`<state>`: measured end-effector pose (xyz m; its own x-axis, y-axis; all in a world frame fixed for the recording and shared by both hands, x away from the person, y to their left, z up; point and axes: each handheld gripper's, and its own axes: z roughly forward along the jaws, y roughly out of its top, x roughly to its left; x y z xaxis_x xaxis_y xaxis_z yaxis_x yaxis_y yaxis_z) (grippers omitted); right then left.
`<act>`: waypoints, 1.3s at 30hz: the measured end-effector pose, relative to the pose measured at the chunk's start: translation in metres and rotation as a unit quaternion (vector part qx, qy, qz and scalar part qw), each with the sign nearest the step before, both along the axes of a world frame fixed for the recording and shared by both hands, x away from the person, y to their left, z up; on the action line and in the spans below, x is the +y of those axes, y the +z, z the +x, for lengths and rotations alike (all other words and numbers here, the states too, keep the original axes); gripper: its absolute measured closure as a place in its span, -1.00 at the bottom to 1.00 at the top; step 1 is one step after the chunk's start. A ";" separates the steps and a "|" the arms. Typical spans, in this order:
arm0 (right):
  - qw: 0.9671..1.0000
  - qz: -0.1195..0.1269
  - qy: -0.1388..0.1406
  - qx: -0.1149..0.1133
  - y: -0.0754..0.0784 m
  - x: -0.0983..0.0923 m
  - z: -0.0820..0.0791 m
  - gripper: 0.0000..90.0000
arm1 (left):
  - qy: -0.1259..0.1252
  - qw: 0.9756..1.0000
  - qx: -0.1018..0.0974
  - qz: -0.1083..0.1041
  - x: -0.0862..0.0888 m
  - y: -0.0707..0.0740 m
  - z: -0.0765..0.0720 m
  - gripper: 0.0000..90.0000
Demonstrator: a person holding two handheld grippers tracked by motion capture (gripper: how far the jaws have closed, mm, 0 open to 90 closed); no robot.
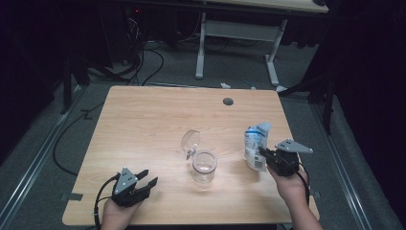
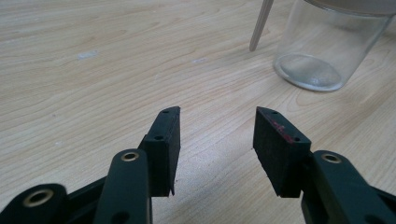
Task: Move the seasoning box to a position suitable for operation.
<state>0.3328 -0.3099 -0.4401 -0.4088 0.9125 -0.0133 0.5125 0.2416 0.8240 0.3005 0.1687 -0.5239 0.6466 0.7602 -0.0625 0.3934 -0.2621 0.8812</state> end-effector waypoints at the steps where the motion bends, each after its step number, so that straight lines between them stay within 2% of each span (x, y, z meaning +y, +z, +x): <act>1: 1.000 -0.001 0.005 0.005 0.002 0.001 -0.001 0.98 | 0.000 1.000 0.000 0.000 0.000 0.000 0.000 0.15; 5: 0.999 -0.007 0.021 0.024 0.010 0.005 -0.004 0.97 | -0.001 1.000 -0.001 0.000 0.000 0.000 0.000 0.15; 6: 0.999 -0.014 0.029 0.035 0.014 0.007 -0.005 0.97 | -0.002 1.000 -0.001 0.000 0.000 0.000 0.000 0.14; 7: 0.999 -0.014 0.029 0.035 0.014 0.007 -0.005 0.97 | -0.002 1.000 -0.001 0.001 0.000 0.000 0.000 0.14; 8: 0.998 -0.021 0.035 0.047 0.017 0.009 -0.005 0.97 | -0.002 1.000 -0.002 0.000 -0.001 0.000 0.000 0.14; 11: 0.997 -0.028 0.041 0.060 0.019 0.010 -0.005 0.97 | -0.004 1.000 -0.002 0.001 0.000 0.000 0.000 0.14; 14: 0.994 -0.037 0.056 0.087 0.022 0.011 -0.005 0.97 | -0.004 1.000 -0.002 0.000 -0.001 0.000 0.000 0.14; 15: 0.994 -0.037 0.056 0.087 0.022 0.011 -0.005 0.97 | -0.004 1.000 -0.002 0.000 -0.001 0.000 0.000 0.14; 17: 0.991 -0.050 0.064 0.103 0.024 0.013 -0.007 0.97 | -0.007 1.000 -0.001 0.001 -0.001 0.000 -0.001 0.14; 21: 0.989 -0.060 0.070 0.117 0.026 0.015 -0.008 0.97 | -0.006 1.000 -0.002 -0.001 -0.002 0.000 -0.001 0.14; 26: 0.982 -0.080 0.082 0.147 0.029 0.018 -0.009 0.97 | -0.006 1.000 -0.002 -0.001 -0.002 0.000 -0.001 0.14; 30: 0.980 -0.086 0.088 0.154 0.033 0.019 -0.010 0.98 | -0.009 1.000 -0.002 0.003 -0.002 0.000 -0.001 0.14; 33: 0.977 -0.096 0.092 0.165 0.036 0.021 -0.010 0.98 | -0.009 1.000 -0.002 0.003 -0.003 0.000 -0.001 0.14; 39: 0.972 -0.101 0.099 0.189 0.040 0.021 -0.010 0.98 | -0.010 1.000 -0.002 0.005 -0.003 0.000 -0.001 0.14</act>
